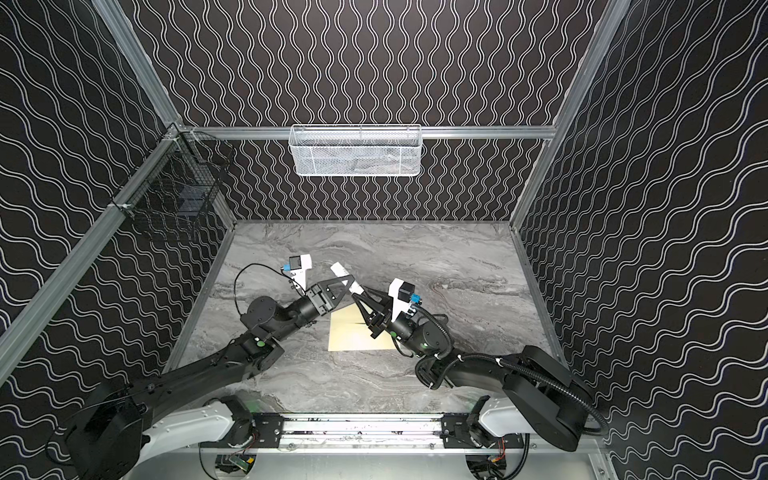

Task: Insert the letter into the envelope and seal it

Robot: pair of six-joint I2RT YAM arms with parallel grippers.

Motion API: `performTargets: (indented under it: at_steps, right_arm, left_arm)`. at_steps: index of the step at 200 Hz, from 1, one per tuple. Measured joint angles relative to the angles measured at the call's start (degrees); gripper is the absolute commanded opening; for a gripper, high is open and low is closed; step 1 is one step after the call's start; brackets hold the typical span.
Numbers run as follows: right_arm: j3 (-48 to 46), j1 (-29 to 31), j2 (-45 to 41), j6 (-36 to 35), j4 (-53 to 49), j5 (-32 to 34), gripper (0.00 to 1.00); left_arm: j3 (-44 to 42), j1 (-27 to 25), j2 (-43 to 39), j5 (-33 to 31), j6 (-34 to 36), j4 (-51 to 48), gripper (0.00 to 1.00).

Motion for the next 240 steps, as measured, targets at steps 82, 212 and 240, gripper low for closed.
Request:
performTargets:
  at_steps: [82,212,240]
  right_arm:
    - [-3.1,-1.5,-0.5,12.8,5.5,-7.8,0.56]
    - [-9.8,-4.2,-4.2,-58.7,-1.3,-1.7,0.66]
    - [-8.2,-1.7,-0.1,-64.8,5.2,1.3,0.67]
  left_arm:
    - [-0.9,0.0,-1.2,2.4,1.5,0.3,0.00]
    - [-0.4,0.3,-0.8,-5.1,-2.1,-6.4,0.00]
    - [-0.8,0.3,-0.8,-5.3,-3.2,-6.2,0.00]
